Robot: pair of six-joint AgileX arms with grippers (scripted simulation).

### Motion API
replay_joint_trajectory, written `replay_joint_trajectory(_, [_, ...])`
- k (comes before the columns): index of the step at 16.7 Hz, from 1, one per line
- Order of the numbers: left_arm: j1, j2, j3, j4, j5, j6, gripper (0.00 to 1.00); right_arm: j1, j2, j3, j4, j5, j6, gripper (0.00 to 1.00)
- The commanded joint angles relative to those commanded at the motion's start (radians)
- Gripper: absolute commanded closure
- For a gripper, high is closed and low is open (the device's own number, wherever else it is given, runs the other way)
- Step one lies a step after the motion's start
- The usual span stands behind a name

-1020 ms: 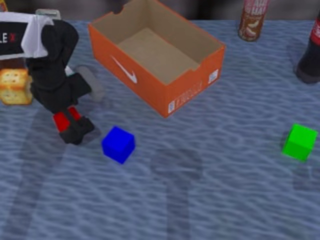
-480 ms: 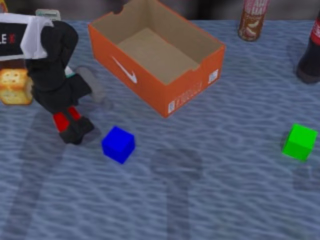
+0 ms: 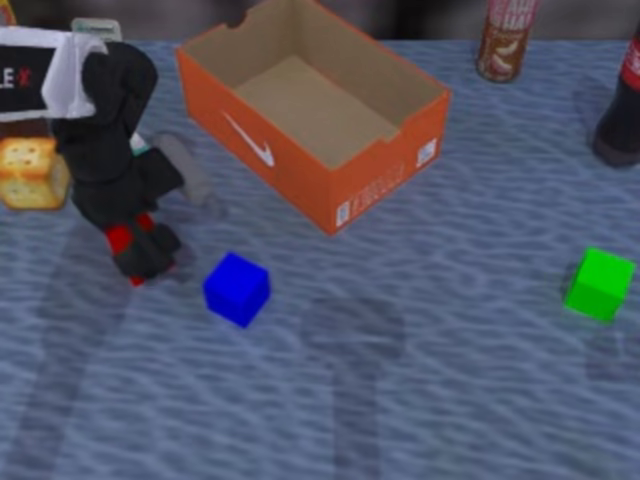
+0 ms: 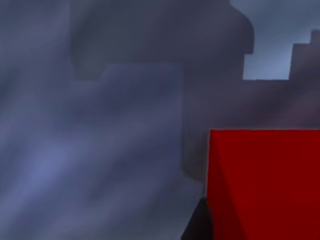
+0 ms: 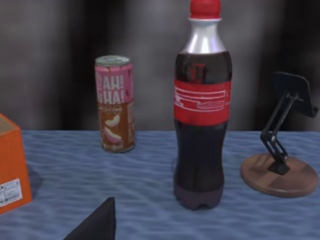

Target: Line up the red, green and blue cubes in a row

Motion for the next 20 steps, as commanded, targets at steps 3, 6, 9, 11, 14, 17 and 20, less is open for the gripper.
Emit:
replay_joint_trajectory(3, [0.0, 0.0, 0.0, 0.0, 0.0, 0.0, 1.0, 0.0, 0.0, 0.0, 0.0, 0.0, 0.0, 0.0])
replay_joint_trajectory(6, [0.0, 0.0, 0.0, 0.0, 0.0, 0.0, 1.0, 0.0, 0.0, 0.0, 0.0, 0.0, 0.0, 0.0])
replay_joint_trajectory(9, [0.0, 0.0, 0.0, 0.0, 0.0, 0.0, 1.0, 0.0, 0.0, 0.0, 0.0, 0.0, 0.0, 0.0])
replay_joint_trajectory(11, [-0.001, -0.032, 0.007, -0.024, 0.013, -0.009, 1.0, 0.0, 0.0, 0.0, 0.0, 0.0, 0.0, 0.0])
replay_joint_trajectory(14, [0.004, -0.055, 0.058, -0.096, 0.014, -0.007, 1.0, 0.0, 0.0, 0.0, 0.0, 0.0, 0.0, 0.0])
replay_joint_trajectory(17, [0.015, -0.094, 0.126, -0.217, 0.013, -0.011, 1.0, 0.0, 0.0, 0.0, 0.0, 0.0, 0.0, 0.0])
replay_joint_trajectory(20, [0.019, -0.118, 0.157, -0.26, 0.013, -0.013, 1.0, 0.0, 0.0, 0.0, 0.0, 0.0, 0.0, 0.0])
